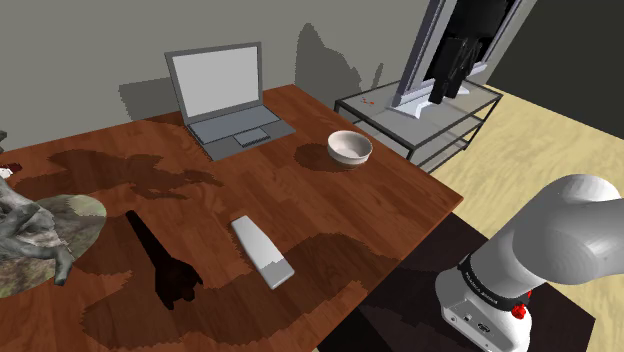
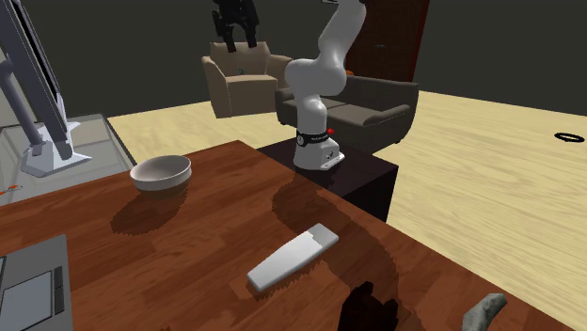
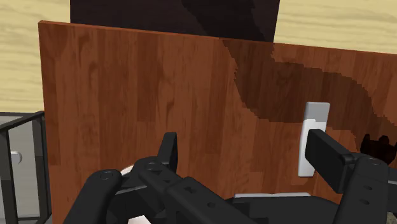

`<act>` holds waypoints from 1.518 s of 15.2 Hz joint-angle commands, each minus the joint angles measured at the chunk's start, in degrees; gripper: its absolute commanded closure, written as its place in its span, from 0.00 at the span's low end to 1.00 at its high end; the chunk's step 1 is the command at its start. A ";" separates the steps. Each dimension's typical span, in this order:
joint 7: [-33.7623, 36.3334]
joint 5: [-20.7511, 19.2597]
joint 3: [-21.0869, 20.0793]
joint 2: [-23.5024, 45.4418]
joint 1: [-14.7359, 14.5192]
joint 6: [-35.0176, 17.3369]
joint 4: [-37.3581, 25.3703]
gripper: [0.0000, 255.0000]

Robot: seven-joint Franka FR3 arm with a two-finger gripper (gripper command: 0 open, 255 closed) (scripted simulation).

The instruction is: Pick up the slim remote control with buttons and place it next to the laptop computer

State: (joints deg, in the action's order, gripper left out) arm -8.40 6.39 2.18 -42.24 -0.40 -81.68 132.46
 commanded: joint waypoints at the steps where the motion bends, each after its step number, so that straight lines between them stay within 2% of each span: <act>1: 0.00 0.00 0.00 0.00 0.00 0.00 0.00 0.00; 7: 6.54 4.23 -7.04 0.39 -2.01 -9.74 7.19 0.00; 12: 11.89 7.48 -13.17 3.51 -3.93 -18.57 11.03 0.00; 18: 18.51 10.14 -20.82 10.80 -5.67 -29.82 12.83 0.00; 23: 24.86 9.97 -27.29 19.65 -6.04 -39.33 11.90 0.00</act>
State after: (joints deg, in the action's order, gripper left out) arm 14.91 16.52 -23.77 -24.36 -6.38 -119.28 144.88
